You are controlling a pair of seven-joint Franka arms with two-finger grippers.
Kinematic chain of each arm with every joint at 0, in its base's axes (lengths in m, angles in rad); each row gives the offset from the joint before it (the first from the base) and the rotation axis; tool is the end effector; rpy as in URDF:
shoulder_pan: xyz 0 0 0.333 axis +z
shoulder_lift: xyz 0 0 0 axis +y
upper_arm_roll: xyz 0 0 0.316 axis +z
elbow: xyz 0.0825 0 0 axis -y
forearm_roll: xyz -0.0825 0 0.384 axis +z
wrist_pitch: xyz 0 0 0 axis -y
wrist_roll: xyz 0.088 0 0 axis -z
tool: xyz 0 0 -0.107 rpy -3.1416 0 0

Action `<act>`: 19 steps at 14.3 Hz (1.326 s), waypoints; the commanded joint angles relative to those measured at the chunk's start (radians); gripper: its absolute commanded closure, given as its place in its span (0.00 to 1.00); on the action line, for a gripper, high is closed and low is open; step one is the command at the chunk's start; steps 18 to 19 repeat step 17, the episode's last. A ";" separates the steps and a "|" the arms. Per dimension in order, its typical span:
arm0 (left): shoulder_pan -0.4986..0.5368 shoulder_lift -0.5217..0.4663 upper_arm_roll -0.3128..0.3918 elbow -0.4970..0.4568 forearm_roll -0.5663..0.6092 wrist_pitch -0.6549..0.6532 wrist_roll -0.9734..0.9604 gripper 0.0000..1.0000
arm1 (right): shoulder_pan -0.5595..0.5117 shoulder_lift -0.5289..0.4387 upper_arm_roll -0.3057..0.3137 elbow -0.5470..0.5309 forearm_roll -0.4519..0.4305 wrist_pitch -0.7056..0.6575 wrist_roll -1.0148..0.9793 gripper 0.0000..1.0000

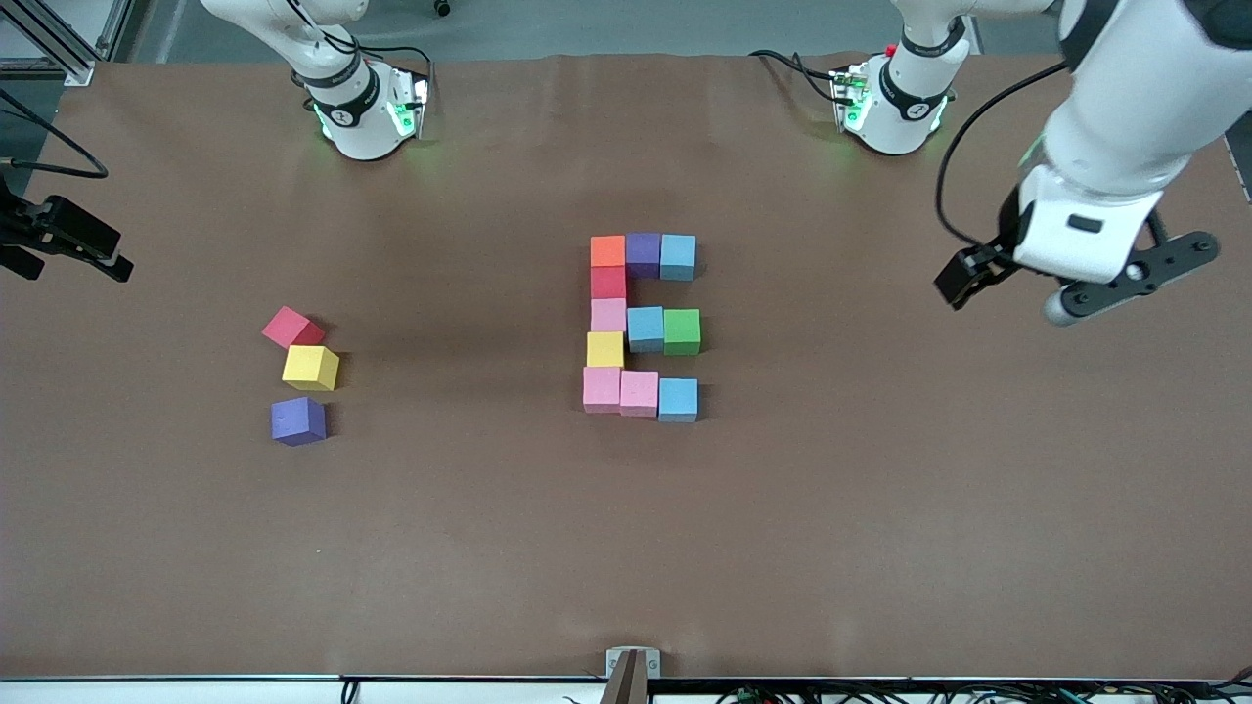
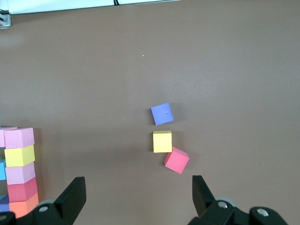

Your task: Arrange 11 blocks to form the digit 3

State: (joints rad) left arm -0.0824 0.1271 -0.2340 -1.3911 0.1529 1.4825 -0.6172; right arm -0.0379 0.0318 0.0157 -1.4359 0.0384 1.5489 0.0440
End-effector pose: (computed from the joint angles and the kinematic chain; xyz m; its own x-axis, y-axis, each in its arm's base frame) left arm 0.5635 -0.1558 0.6312 0.9512 0.3052 0.0454 0.3085 -0.9438 -0.1186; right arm 0.5623 -0.0085 0.6684 0.9947 -0.0653 0.0794 -0.0621 -0.9972 -0.0422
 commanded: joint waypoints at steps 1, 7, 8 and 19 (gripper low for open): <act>0.069 -0.078 0.014 -0.052 -0.076 -0.027 0.193 0.00 | -0.017 -0.007 0.012 0.000 -0.008 0.002 -0.012 0.00; 0.049 -0.207 0.185 -0.196 -0.183 -0.007 0.457 0.00 | -0.017 -0.007 0.012 0.000 -0.008 0.002 -0.013 0.00; 0.047 -0.217 0.186 -0.200 -0.184 -0.011 0.464 0.00 | -0.017 -0.007 0.012 0.000 -0.008 0.002 -0.013 0.00; 0.043 -0.230 0.153 -0.212 -0.145 0.001 0.441 0.00 | -0.016 -0.007 0.013 0.002 -0.008 0.016 -0.013 0.00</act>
